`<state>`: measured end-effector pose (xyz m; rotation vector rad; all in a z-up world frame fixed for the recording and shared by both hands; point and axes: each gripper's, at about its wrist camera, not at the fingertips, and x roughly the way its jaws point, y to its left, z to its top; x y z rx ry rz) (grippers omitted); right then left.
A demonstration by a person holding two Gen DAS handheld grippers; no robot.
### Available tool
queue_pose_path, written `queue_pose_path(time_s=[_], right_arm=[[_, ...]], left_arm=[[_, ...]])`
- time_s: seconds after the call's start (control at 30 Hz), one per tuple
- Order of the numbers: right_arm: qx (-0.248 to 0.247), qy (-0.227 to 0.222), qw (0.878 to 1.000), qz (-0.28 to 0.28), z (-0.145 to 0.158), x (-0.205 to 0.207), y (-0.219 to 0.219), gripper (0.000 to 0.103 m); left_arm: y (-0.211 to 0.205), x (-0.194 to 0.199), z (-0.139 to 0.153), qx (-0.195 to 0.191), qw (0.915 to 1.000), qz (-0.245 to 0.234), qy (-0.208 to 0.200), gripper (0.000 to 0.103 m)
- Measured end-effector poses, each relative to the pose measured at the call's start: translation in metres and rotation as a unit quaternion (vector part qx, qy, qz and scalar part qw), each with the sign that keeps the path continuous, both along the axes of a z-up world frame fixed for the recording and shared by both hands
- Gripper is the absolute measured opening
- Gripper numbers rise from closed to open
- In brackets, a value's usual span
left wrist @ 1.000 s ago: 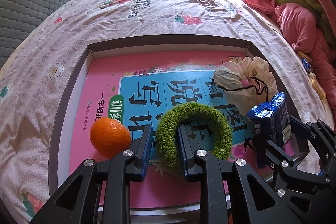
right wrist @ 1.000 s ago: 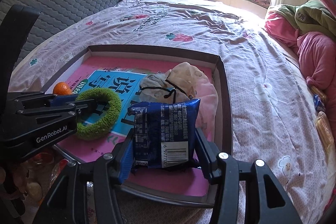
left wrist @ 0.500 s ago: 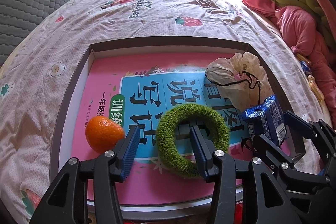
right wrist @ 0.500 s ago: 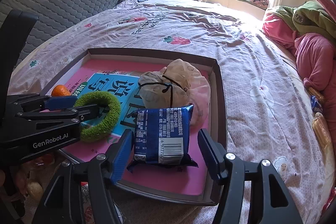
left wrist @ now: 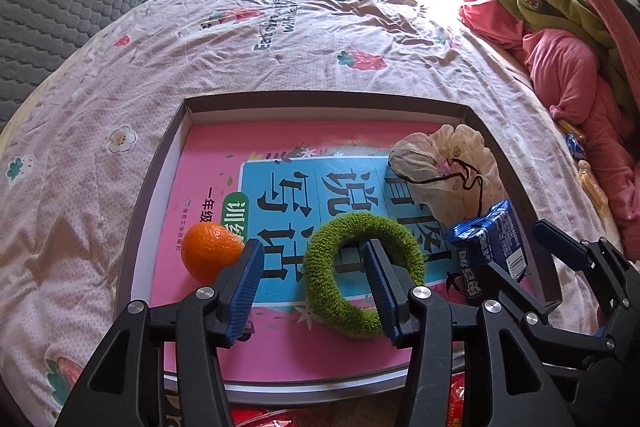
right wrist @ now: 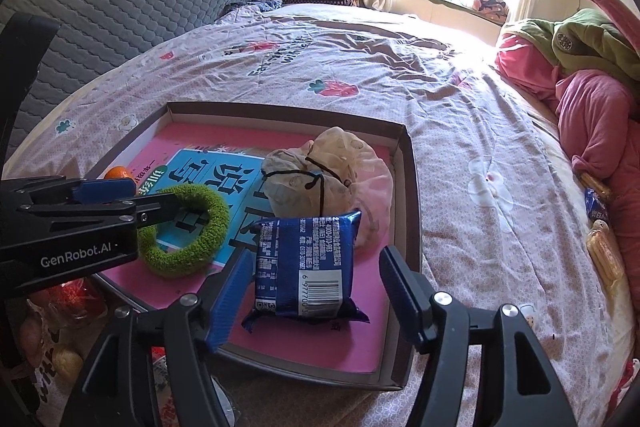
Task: Organize objects
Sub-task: 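Lower and release the ring from the left tool while the right tool releases the packet in the tray, then withdraw both open tools from the tray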
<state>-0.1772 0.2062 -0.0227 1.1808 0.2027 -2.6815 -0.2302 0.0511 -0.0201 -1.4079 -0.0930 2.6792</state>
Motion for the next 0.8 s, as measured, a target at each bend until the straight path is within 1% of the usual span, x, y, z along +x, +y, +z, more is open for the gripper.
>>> queue_pose_path(time_s=[0.03, 0.07, 0.3, 0.6, 0.73, 0.8], right_arm=[[0.001, 0.003, 1.0, 0.0, 0.001, 0.001, 0.0, 0.067], [0.001, 0.004, 1.0, 0.0, 0.002, 0.001, 0.0, 0.067], [-0.005, 0.018, 1.0, -0.001, 0.011, 0.005, 0.002, 0.07], [-0.015, 0.041, 0.999, 0.001, 0.029, 0.012, 0.003, 0.072], [-0.021, 0.054, 0.998, 0.0, 0.038, 0.017, 0.004, 0.072], [-0.026, 0.06, 0.998, 0.0, 0.043, 0.02, 0.004, 0.072]], left_arm=[[0.0, 0.001, 0.002, 0.003, 1.0, -0.001, 0.002, 0.059], [-0.001, 0.002, 0.005, 0.004, 1.0, -0.001, 0.005, 0.061], [-0.003, 0.009, 0.016, 0.007, 0.9999, 0.003, 0.015, 0.062], [-0.015, 0.021, 0.033, 0.014, 0.9991, 0.018, 0.035, 0.064], [-0.018, 0.029, 0.042, 0.017, 0.9986, 0.019, 0.046, 0.07], [-0.017, 0.034, 0.047, 0.016, 0.9984, 0.016, 0.052, 0.071]])
